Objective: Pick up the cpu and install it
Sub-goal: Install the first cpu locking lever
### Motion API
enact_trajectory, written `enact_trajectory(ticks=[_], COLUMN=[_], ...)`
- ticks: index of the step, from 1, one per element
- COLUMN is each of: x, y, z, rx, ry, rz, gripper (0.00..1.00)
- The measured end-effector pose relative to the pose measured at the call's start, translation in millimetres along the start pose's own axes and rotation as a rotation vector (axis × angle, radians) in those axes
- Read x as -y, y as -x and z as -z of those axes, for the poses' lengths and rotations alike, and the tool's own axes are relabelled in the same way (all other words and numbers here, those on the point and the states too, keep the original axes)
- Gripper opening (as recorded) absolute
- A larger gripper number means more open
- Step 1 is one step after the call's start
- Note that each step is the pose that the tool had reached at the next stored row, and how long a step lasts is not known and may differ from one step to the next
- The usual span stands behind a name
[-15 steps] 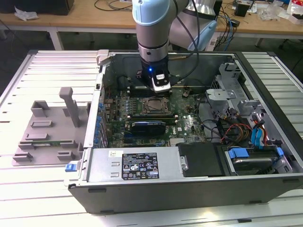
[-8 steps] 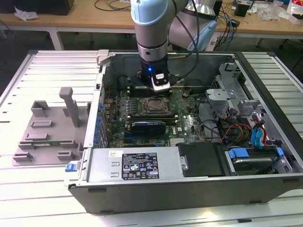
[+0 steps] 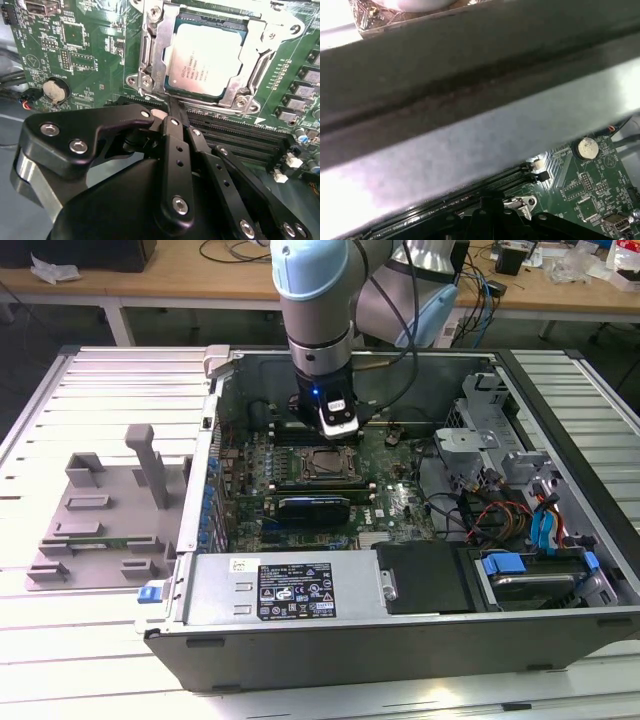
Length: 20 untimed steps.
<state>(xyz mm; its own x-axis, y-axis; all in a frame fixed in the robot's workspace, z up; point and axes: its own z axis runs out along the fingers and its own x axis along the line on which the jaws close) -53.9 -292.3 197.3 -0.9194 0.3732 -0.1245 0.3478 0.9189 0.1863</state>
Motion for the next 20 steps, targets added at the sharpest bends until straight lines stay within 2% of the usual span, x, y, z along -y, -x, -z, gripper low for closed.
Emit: enact_trajectory(ticks=[1, 4, 5, 9, 13, 14, 15, 17, 20], x=[-0.1, -0.3, -0.8, -4.0, -4.5, -4.5, -4.4, -1.1, 2.6], y=[0.0, 0.1, 0.4, 2.6, 3.0, 3.0, 3.1, 4.4, 5.9], z=[-0.2, 0.7, 3.2, 20.5, 23.1, 23.1, 23.1, 23.5, 24.0], rx=[0.0013, -0.0020, -0.0020, -0.0023, -0.0023, -0.0017, -0.0002, 0.0021, 0.0036], ry=[0.0031, 0.0125, 0.0131, 0.0125, 0.0124, 0.0106, 0.0048, -0.0025, -0.0064], rz=[0.000, -0.002, -0.002, -0.002, -0.002, -0.002, -0.001, 0.001, 0.002], gripper=[0.11, 0.11, 0.11, 0.11, 0.11, 0.11, 0.11, 0.11, 0.11])
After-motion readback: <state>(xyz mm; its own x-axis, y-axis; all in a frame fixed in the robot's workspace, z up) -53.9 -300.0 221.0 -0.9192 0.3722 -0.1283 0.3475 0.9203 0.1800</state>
